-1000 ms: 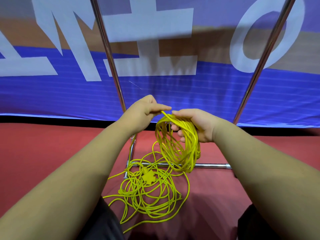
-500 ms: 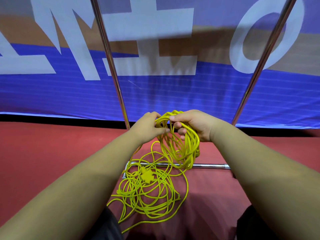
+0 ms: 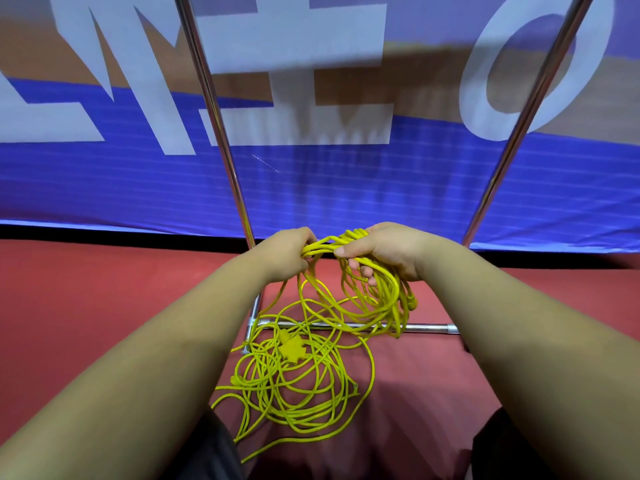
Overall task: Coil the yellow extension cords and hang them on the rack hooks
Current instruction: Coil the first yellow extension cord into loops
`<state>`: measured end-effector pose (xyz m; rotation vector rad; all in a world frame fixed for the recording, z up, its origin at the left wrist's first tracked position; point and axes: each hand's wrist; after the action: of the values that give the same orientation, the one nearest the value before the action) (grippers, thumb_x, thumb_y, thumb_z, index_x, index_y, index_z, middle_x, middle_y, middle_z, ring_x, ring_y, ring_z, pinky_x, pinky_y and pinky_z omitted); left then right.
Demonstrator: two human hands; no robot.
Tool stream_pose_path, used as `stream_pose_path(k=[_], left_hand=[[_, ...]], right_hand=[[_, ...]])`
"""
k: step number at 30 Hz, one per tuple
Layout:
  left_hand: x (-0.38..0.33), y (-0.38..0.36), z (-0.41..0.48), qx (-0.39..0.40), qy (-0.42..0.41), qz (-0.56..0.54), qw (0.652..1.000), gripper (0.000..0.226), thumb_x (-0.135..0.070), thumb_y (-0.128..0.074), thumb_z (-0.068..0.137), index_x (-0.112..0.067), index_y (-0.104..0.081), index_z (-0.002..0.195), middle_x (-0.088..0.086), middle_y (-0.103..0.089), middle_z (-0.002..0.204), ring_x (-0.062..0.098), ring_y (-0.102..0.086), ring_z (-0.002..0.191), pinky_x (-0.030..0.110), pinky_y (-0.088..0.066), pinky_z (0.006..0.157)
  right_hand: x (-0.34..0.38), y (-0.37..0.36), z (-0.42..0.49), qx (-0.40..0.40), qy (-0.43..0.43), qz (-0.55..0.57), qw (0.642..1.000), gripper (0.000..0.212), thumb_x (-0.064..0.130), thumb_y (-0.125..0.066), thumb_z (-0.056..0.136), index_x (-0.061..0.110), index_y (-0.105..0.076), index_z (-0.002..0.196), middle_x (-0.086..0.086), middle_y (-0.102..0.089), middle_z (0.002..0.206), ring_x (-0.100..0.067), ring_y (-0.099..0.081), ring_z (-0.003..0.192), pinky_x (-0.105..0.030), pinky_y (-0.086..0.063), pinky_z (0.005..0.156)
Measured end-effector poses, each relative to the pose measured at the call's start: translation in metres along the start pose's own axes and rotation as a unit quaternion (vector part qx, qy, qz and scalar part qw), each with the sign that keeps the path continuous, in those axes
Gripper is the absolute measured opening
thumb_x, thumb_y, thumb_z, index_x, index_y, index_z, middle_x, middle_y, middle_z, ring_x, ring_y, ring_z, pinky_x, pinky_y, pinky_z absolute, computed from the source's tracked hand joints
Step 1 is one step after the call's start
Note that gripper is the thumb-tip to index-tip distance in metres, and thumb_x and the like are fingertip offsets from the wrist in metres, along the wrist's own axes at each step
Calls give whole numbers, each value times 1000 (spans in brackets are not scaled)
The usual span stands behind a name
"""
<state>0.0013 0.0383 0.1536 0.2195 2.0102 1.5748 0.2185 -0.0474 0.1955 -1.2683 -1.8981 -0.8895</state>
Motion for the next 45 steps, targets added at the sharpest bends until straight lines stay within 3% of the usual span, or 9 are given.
stream_pose_path(k=[8, 11, 14, 17, 22, 29, 34, 40, 45], left_hand=[[5, 2, 2, -60, -8, -49, 997, 17, -29, -82, 86, -23, -68, 89, -5, -66, 77, 18, -62, 79, 33, -47, 66], [7, 0, 3, -62, 19, -128, 990, 21, -37, -85, 84, -28, -69, 94, -7, -72, 82, 10, -65, 78, 32, -49, 67], [15, -8, 4, 2, 35, -129, 991, 26, -32, -84, 85, -18, -67, 100, -6, -74, 87, 4, -65, 71, 28, -47, 66], [30, -18, 3, 88, 29, -86, 992, 27, -25, -82, 89, -6, -65, 95, 0, -77, 91, 14, -74, 84, 35, -57, 77], [39, -25, 3, 154, 40, -79, 984, 27, -35, -62, 103, -11, -72, 95, -5, -78, 91, 14, -74, 90, 34, -56, 88], [40, -2, 7, -40, 31, -36, 998, 22, -35, -55, 106, -20, -66, 95, -4, -61, 72, 19, -58, 67, 31, -44, 61], [33, 10, 9, -111, -16, -45, 993, 16, -39, -51, 106, -32, -63, 100, -3, -66, 82, 22, -64, 80, 44, -56, 72], [35, 1, 7, -74, 24, -4, 997, 12, -34, -52, 106, -23, -57, 108, 2, -65, 89, 26, -61, 81, 39, -48, 68], [54, -7, -3, 12, 71, 18, 997, 12, -20, -55, 101, -20, -63, 108, 4, -71, 106, 28, -66, 102, 37, -52, 90]], right_hand=[[-2, 1, 5, 2, 13, 53, 999, 34, 27, -77, 95, 9, -61, 71, -5, -53, 56, -17, -49, 45, -29, -50, 50], [-3, 3, 8, 1, 21, 86, 996, 32, 33, -78, 95, 12, -62, 76, -3, -52, 65, -15, -48, 50, -31, -50, 53], [-2, 7, 9, -9, 27, 112, 993, 30, 36, -76, 96, 15, -62, 80, 1, -52, 66, -13, -46, 50, -31, -50, 53], [-2, 11, 9, -17, 26, 120, 992, 27, 31, -74, 97, 15, -63, 78, -2, -51, 69, -13, -48, 49, -31, -49, 53], [1, 14, 3, -9, 31, 133, 991, 34, 20, -66, 102, 14, -71, 68, 1, -59, 58, -11, -52, 46, -28, -51, 50], [4, 12, -7, -3, 5, 115, 993, 16, 17, -65, 101, 5, -72, 92, -1, -73, 72, -11, -58, 50, -27, -54, 49], [-1, 13, -3, 14, 16, 134, 991, 14, 22, -69, 99, 11, -68, 91, 0, -65, 74, -14, -54, 53, -29, -51, 51], [4, 6, -4, 3, 38, 164, 986, 12, 26, -71, 99, 17, -63, 100, 5, -42, 61, -10, -36, 45, -27, -42, 48], [14, 10, -7, -75, 81, 217, 970, 11, 22, -66, 99, 19, -60, 90, 8, -38, 58, -9, -31, 41, -25, -39, 45]])
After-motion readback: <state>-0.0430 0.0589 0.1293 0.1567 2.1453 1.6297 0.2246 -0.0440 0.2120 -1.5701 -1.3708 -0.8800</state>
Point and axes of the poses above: each hand's wrist, its own z-axis towards the middle knuckle, its own y-axis out of the back of the hand, x = y × z
